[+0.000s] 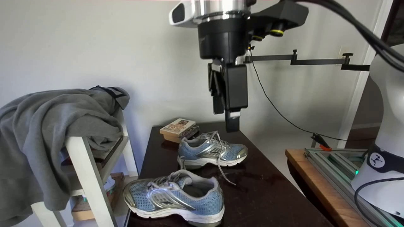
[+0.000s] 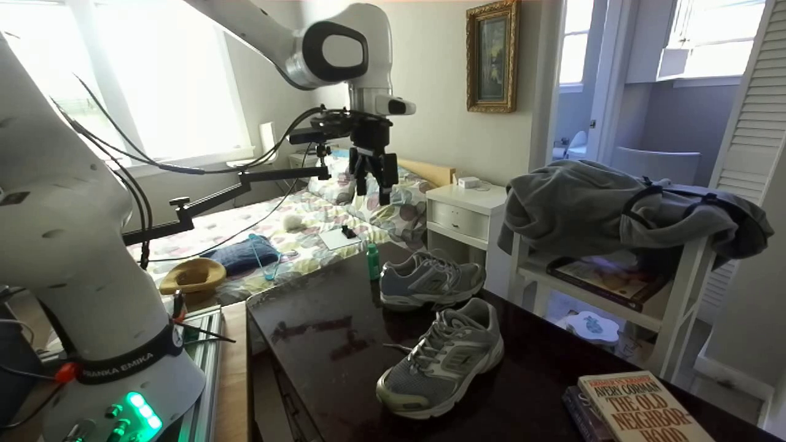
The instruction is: Turn the left shoe to the right
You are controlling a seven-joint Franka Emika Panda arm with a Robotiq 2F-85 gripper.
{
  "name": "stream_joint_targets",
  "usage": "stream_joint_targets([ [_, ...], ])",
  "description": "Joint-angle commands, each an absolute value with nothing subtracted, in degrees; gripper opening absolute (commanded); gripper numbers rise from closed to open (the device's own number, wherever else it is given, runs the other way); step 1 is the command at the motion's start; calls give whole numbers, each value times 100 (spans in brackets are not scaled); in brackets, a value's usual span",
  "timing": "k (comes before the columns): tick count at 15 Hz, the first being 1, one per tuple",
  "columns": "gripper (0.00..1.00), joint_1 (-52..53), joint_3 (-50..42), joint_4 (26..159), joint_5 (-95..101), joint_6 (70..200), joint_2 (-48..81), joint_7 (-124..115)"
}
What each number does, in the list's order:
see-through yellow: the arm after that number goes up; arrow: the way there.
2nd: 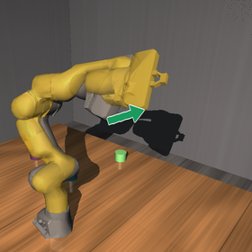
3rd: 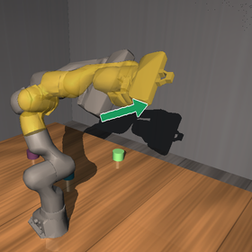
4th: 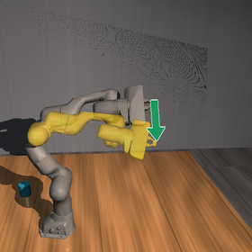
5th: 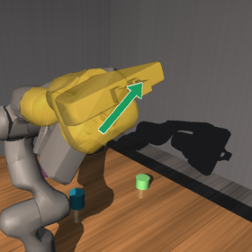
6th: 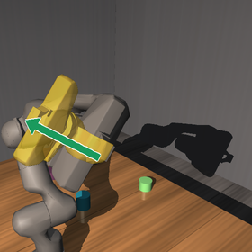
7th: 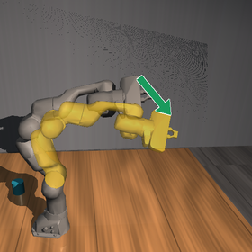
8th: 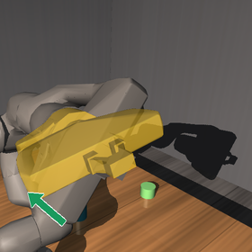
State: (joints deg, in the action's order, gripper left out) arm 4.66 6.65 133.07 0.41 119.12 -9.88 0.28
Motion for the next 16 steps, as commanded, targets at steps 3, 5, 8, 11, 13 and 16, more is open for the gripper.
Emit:
stream_joint_targets([
  [3,100,711,905,12469,1370,12137,401,222],
  [5,100,810,912,12458,1915,12370,629,249],
  [8,100,916,884,12757,2554,13132,789,402],
  [11,100,941,864,12762,2423,13242,822,323],
  [13,100,972,865,12824,2424,13421,879,329],
  [16,100,930,888,13016,2362,13784,775,552],
])
